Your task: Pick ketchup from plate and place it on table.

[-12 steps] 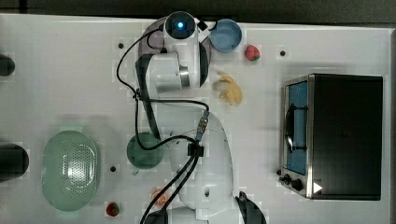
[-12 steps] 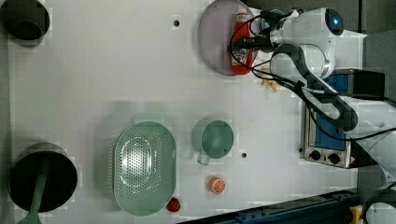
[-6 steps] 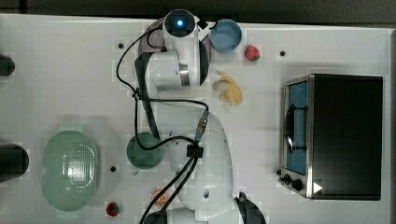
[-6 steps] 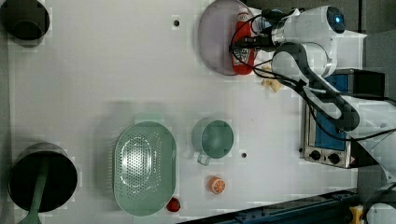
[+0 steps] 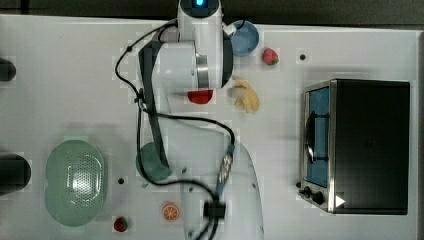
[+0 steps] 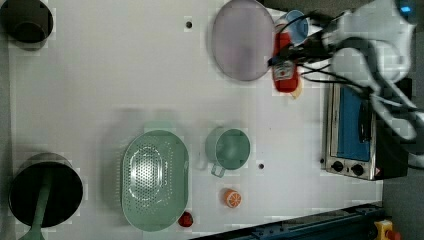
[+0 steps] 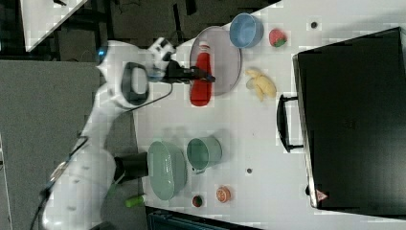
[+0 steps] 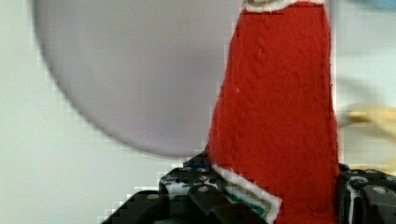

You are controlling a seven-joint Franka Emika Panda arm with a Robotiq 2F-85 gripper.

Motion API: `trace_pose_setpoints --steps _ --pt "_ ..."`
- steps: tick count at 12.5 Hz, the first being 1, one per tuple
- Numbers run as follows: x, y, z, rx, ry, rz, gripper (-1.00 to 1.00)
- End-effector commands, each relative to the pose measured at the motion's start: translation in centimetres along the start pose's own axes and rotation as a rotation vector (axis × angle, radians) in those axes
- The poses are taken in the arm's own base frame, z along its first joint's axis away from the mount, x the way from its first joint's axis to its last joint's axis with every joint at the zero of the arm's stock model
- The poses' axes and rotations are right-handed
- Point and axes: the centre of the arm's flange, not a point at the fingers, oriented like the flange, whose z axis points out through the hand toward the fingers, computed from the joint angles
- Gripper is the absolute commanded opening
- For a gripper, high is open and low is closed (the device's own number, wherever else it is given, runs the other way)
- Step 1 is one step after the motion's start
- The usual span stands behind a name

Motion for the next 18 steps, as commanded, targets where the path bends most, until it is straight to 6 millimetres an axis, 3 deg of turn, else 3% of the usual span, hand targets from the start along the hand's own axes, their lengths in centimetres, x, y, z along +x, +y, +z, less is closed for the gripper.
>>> trace_pose_setpoints --steps 1,4,7,11,18 --pt "-1.9 4.5 -12.3 0.008 0.148 0.066 0.15" --pt "-5.6 6.7 -14.4 -0.007 0.138 0.099 0.15" --pt "-9.7 8.1 -12.7 -0.023 0.077 0.122 0.15" --pt "-14.0 9.6 -7.2 -0.034 0.001 0.169 0.15" --pt "-17.5 9.1 5.4 0.001 0.096 0.240 0.15"
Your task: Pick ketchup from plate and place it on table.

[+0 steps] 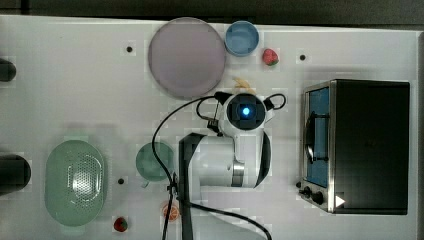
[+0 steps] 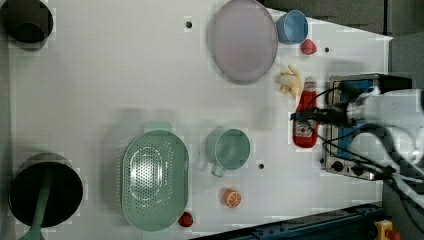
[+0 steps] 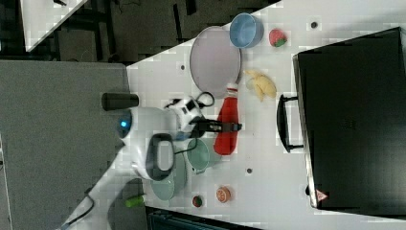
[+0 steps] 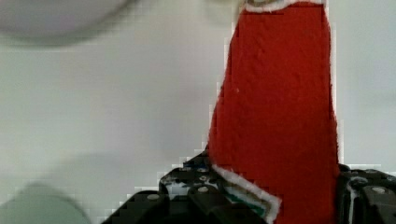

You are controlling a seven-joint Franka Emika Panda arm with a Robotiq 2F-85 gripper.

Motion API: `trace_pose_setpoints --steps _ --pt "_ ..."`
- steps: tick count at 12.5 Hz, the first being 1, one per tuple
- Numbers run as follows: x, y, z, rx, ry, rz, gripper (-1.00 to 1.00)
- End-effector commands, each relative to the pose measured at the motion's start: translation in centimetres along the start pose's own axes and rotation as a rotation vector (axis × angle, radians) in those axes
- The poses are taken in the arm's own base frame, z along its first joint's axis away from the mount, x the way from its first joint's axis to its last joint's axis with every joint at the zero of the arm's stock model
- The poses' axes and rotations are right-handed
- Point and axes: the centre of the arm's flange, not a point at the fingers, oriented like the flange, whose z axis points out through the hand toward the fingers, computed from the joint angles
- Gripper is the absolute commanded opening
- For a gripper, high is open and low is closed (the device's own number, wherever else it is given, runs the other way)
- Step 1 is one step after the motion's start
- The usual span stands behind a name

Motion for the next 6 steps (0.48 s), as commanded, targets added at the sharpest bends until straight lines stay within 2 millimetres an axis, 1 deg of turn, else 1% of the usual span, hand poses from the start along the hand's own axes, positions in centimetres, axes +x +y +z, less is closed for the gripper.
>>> trace_pose_setpoints --steps 1,2,3,5,6 --pt "-0.2 -0.4 1.0 0.023 0.058 0.094 0.15" --pt "-0.2 -0.5 2.1 0.025 0.049 0.102 0.15" --pt "-0.2 -0.4 2.9 0.026 0.039 0.110 0.23" --pt "-0.1 -0.5 3.3 0.036 0.045 0.119 0.65" --pt "0.2 -0.6 2.7 0.039 0.062 0.118 0.86"
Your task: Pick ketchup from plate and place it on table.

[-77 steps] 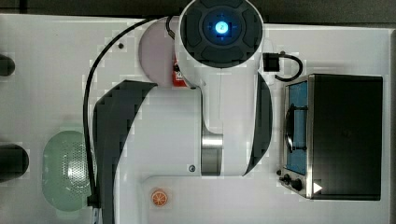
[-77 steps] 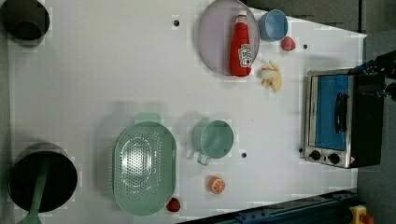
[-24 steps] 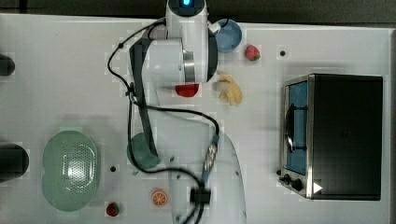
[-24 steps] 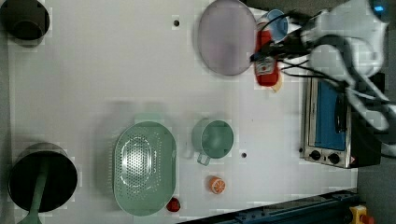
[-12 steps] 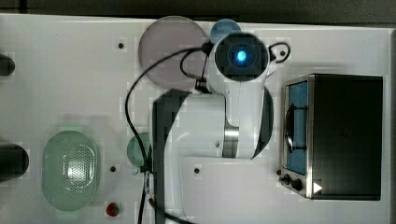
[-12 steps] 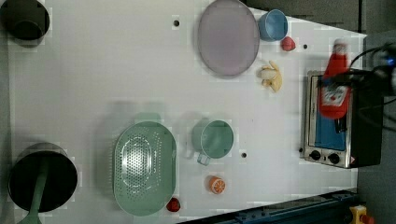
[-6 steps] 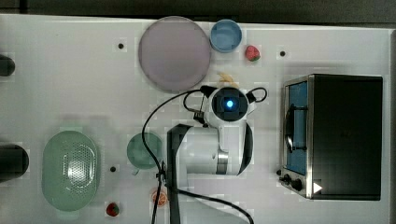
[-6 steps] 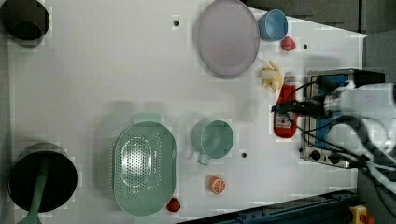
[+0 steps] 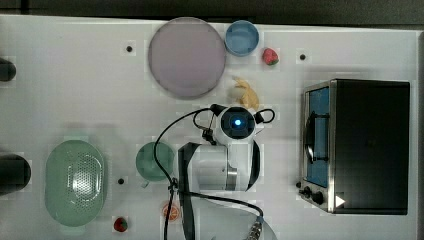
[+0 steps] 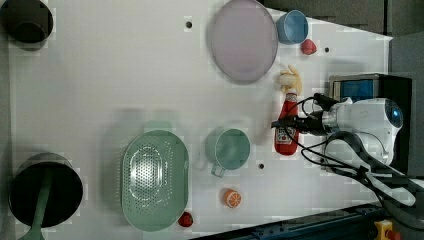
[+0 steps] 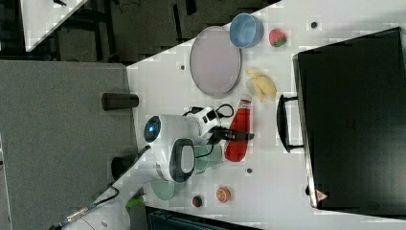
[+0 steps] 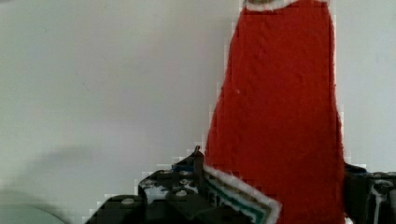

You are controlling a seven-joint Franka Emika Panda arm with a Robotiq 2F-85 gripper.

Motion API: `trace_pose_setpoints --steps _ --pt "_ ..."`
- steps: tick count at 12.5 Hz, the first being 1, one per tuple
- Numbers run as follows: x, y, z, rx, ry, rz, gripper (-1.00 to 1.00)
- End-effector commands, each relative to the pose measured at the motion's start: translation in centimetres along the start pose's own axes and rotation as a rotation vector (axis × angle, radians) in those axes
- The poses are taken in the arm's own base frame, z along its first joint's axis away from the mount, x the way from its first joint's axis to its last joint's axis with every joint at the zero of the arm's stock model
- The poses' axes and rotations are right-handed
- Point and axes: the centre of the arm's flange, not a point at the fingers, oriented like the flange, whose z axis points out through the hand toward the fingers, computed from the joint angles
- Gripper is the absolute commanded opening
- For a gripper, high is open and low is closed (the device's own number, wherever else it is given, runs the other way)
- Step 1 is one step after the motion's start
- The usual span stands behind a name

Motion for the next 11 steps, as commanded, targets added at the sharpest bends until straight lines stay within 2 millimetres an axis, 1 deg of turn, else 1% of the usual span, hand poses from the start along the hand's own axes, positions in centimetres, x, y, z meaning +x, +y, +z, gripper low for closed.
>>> trace_pose_setpoints --steps 1,2,4,5,7,9,11 --pt "2.1 0.1 -4.5 0.028 0.119 0.068 1.00" --pt "2.8 -0.1 -6.1 0.034 0.151 0.067 1.00" --pt "4.6 -0.8 -10.5 0.048 0.220 0.085 1.00" --pt "5.3 -1.1 -12.7 0.053 0.231 0.122 1.00" --pt "6.3 -1.9 -17.2 0.062 0.221 0.252 1.00" --pt "7.3 -2.9 -22.4 0.078 0.224 0.388 1.00" --pt "7.7 -3.8 -27.6 0.081 0.210 0.475 1.00"
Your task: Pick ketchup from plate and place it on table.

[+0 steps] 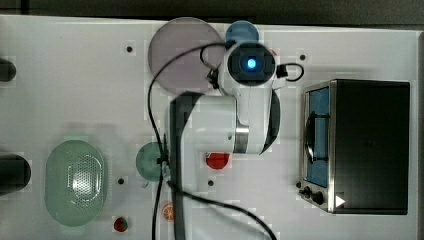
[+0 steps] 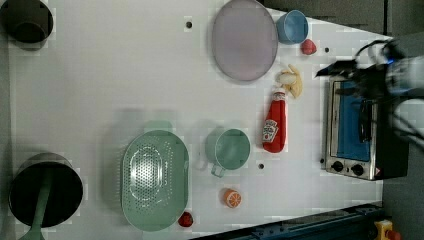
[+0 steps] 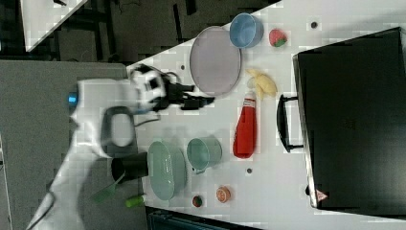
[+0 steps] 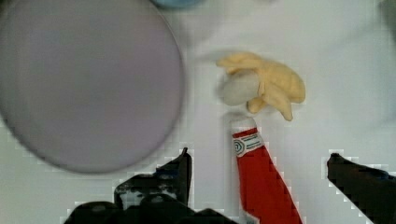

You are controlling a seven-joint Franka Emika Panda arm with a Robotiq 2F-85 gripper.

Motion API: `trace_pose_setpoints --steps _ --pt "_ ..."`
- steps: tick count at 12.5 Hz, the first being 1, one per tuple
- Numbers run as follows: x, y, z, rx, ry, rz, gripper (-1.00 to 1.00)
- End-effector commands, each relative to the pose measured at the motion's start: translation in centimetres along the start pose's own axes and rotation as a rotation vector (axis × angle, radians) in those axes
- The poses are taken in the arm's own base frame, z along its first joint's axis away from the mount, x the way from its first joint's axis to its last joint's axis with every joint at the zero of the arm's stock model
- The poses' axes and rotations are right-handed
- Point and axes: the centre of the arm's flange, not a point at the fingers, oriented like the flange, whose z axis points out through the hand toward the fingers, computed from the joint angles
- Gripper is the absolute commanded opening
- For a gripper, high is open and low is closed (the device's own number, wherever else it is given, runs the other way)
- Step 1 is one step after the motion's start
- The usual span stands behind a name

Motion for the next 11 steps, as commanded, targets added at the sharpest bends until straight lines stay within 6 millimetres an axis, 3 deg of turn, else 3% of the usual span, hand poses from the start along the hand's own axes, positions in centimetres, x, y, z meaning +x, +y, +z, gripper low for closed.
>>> trace_pose_setpoints --steps 1,4,6,9,11 --pt "0.4 -2.3 -9.4 0.030 0.038 0.202 1.00" --pt "0.8 -2.9 -15.9 0.020 0.027 0.205 1.00" --pt "0.6 -2.6 -19.0 0.003 0.007 0.208 1.00" --pt "0.0 -1.8 -21.8 -0.032 -0.032 0.214 1.00" --pt "-0.4 -1.5 -22.5 -0.049 -0.055 0.216 1.00"
